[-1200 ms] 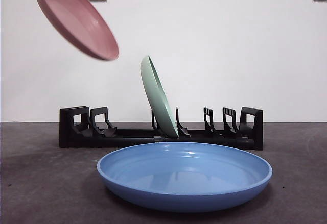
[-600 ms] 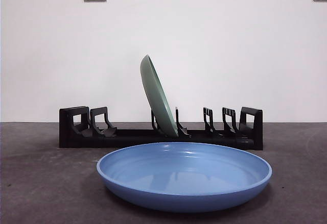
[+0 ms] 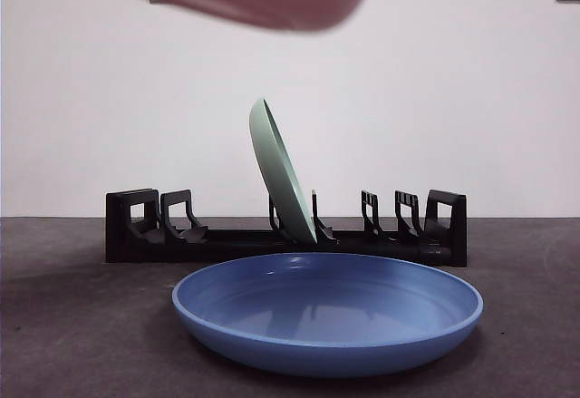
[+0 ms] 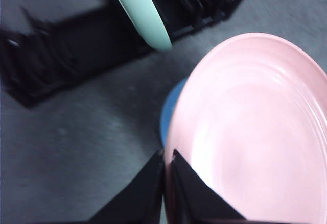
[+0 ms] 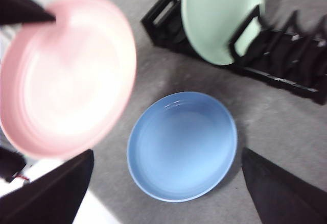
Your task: Place the plate
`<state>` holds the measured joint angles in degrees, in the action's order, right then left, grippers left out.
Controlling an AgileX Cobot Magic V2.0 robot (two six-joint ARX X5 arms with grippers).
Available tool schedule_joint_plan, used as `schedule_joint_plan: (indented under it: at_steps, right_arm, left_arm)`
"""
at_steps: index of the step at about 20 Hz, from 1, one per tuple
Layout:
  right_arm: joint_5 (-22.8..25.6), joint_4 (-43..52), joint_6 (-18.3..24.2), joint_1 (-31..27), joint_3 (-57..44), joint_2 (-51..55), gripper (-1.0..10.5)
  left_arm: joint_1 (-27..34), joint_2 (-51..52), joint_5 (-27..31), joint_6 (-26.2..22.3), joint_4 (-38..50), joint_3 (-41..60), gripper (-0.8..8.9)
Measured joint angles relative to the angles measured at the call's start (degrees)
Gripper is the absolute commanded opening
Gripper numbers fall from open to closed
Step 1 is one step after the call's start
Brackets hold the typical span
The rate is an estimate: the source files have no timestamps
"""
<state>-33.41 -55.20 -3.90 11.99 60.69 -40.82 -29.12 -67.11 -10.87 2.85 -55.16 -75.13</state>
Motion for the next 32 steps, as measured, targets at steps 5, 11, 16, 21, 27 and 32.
schedule_joint_plan:
  at_steps: [5, 11, 16, 21, 27, 32]
  right_arm:
    - [2.14, -2.12, -0.92, 0.00, 0.00, 3.15, 4.6]
    - [2.19, -3.37, -2.23, 0.00, 0.00, 4.46, 4.6]
    - [2.19, -3.37, -2.99, 0.00, 0.00, 4.46, 4.6]
    - [2.19, -3.37, -3.06, 0.00, 0.00, 4.46, 4.6]
    - [2.19, -3.34, -3.06, 0.00, 0.00, 4.46, 4.6]
    - [2.19, -3.37, -3.06, 0.00, 0.00, 4.46, 4.6]
  left_arm:
    - [0.00, 0.33, -4.13, 2.23, 11.47, 11.52, 0.13]
    - [0.00, -1.29, -4.31, 5.42, 24.44, 20.63, 0.13]
    - [-0.02, -6.32, -4.33, 6.78, 30.69, 23.41, 0.13]
    - [-0.04, -13.16, -4.61, 7.48, 36.24, 23.41, 0.13]
    - [-1.51, -17.49, -5.81, 7.50, 38.18, 23.41, 0.13]
    - [-3.93, -20.50, -5.84, 7.80, 41.40, 23.43, 0.14]
